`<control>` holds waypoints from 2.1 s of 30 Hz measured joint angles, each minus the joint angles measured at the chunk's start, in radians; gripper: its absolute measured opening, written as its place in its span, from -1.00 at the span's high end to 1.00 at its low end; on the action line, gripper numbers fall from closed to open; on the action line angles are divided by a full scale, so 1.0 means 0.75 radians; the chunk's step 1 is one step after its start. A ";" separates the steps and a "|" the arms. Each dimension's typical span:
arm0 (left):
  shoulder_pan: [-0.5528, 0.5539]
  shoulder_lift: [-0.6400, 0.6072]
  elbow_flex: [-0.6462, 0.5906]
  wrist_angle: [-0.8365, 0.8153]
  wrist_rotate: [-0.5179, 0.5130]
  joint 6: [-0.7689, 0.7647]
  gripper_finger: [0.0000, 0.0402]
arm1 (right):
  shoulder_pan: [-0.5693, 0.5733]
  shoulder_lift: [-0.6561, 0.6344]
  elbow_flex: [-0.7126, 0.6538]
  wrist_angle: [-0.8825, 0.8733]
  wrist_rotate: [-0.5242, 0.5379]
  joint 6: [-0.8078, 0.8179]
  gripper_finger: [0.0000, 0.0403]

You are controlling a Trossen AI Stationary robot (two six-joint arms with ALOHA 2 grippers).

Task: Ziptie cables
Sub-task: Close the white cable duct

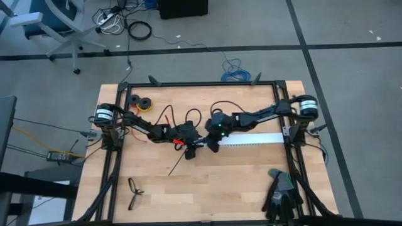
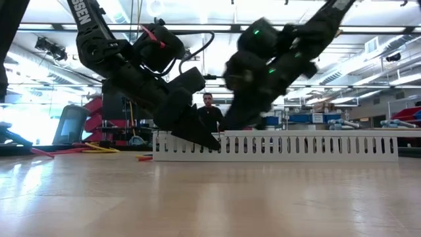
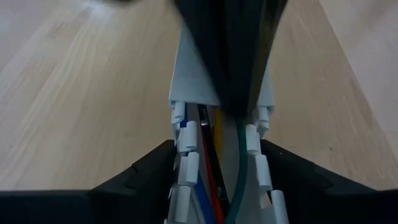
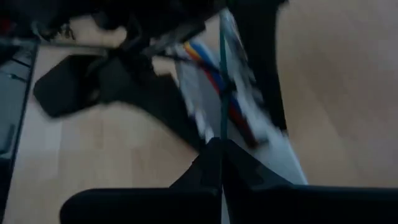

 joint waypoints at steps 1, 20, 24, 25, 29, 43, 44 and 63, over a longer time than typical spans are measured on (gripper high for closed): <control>0.000 0.000 0.000 0.001 0.000 0.000 -0.13 | -0.009 0.037 0.019 0.039 -0.016 -0.012 1.00; 0.001 0.002 0.002 -0.001 0.002 0.007 -0.12 | 0.028 -0.344 0.054 -0.395 0.320 -0.385 0.87; 0.001 0.002 0.002 -0.003 0.002 0.008 -0.12 | 0.051 -0.346 0.055 -0.408 0.317 -0.449 0.65; 0.001 0.002 0.002 -0.003 0.002 0.008 -0.12 | 0.055 -0.342 0.055 -0.406 0.316 -0.458 0.58; 0.001 0.002 0.002 -0.003 0.001 0.009 -0.12 | 0.059 -0.340 0.056 -0.421 0.321 -0.461 0.32; 0.001 0.002 0.002 -0.003 0.002 0.001 -0.12 | 0.110 -0.342 0.011 -0.510 0.360 -0.284 0.21; 0.001 0.002 0.002 -0.003 0.002 0.000 -0.12 | 0.118 -0.342 0.003 -0.515 0.384 -0.281 0.29; 0.002 0.002 -0.002 0.015 0.027 -0.034 -0.12 | 0.071 -0.019 0.083 -0.112 0.223 -0.280 1.00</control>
